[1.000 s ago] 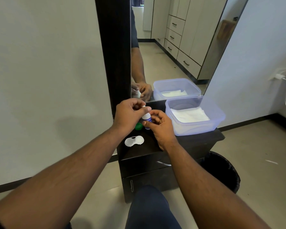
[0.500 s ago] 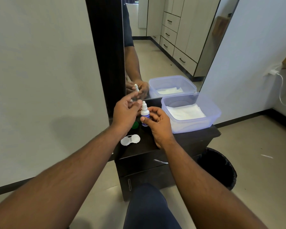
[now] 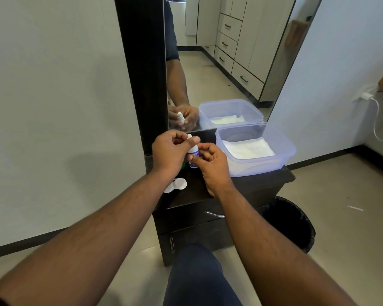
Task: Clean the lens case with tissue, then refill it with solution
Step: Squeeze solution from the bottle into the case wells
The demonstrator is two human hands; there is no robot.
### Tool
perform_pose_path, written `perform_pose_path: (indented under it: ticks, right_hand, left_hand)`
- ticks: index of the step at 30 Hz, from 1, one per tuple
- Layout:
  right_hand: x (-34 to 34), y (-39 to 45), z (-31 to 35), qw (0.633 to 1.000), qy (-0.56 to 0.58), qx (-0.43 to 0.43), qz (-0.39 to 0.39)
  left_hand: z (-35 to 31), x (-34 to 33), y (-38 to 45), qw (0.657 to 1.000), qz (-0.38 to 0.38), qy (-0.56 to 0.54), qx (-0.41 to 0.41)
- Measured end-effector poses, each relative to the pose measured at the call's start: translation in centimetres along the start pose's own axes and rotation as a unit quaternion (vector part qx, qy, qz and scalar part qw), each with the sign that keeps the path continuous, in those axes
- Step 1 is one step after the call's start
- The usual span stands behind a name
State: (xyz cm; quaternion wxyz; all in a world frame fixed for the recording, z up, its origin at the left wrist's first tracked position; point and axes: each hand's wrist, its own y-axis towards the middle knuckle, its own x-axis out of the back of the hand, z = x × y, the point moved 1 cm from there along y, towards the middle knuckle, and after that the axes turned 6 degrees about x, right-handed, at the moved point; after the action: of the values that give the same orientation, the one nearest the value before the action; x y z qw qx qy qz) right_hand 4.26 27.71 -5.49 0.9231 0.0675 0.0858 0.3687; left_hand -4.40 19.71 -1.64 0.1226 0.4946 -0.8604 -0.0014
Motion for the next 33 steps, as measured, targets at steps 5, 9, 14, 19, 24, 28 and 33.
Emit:
perform_pose_path:
  ticks: [5,9,14,19,24,28,33]
  right_hand:
    - [0.1,0.0,0.0,1.000,0.000,0.010,0.000]
    - [-0.2,0.1,0.1,1.000,0.009,0.016,-0.004]
    - [-0.6,-0.3,0.5,0.999,0.007,0.024,-0.025]
    - [-0.7,-0.4,0.2,0.999,-0.022,0.038,0.014]
    - [-1.0,-0.3,0.2,0.997,-0.051,0.047,-0.017]
    - [-0.6,-0.2,-0.2,0.998,-0.051,0.040,-0.020]
    - [-0.7,-0.4,0.0,0.998,-0.052,0.046,-0.007]
  left_hand:
    - [-0.7,-0.1,0.9,0.999,0.028,0.045,-0.001]
    - [-1.4,0.1,1.8,0.997,0.033,0.075,-0.004]
    - [-2.0,-0.6,1.3,0.995,0.034,0.095,-0.017]
    - [-2.3,-0.2,1.7,0.995,0.058,0.072,-0.023]
    - [-2.2,-0.4,1.1,0.997,0.047,0.064,-0.019]
    - [-2.5,-0.2,0.8,0.998,0.053,0.038,-0.015]
    - [-2.7,0.0,0.9,0.996,0.070,0.033,-0.033]
